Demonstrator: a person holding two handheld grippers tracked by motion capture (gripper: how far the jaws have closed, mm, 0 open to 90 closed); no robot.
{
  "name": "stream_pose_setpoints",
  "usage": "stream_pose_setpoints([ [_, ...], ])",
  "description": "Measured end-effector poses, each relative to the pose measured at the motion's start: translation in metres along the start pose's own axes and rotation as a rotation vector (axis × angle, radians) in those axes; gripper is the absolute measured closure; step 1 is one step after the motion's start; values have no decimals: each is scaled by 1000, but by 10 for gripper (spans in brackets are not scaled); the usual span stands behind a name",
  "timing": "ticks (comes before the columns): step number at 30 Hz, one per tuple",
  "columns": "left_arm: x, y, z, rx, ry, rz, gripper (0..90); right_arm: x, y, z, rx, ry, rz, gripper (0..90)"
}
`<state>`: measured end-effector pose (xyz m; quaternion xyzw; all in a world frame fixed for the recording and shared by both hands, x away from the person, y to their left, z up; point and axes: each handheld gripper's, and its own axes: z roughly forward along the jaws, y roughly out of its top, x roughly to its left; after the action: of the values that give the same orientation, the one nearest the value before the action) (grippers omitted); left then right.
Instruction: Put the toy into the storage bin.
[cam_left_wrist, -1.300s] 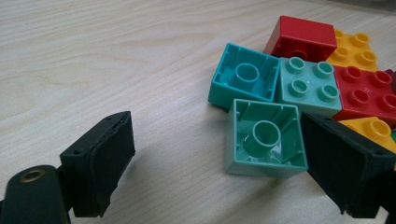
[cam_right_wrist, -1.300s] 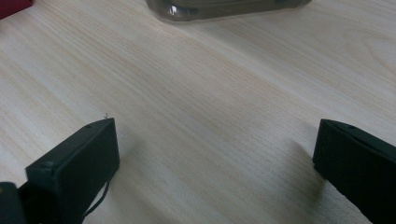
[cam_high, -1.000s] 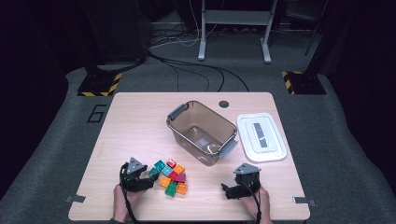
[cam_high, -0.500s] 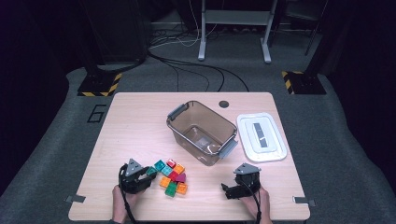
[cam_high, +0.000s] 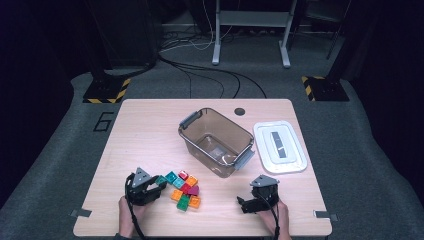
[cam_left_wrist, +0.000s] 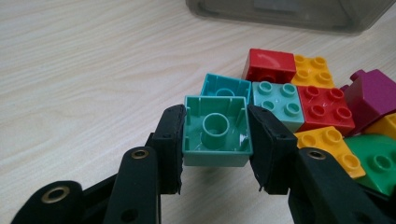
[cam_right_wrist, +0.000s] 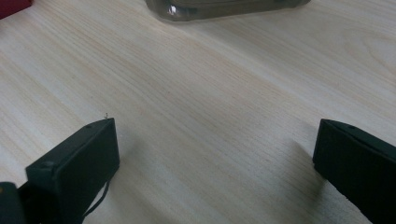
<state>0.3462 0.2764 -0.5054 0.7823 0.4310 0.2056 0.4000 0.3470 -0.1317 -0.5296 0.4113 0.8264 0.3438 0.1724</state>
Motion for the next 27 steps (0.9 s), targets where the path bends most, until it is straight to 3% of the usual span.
stream_pose_setpoints([
  [27,-1,41,-8,-58,8,68,586,0,0,0,0,0,0,0],
])
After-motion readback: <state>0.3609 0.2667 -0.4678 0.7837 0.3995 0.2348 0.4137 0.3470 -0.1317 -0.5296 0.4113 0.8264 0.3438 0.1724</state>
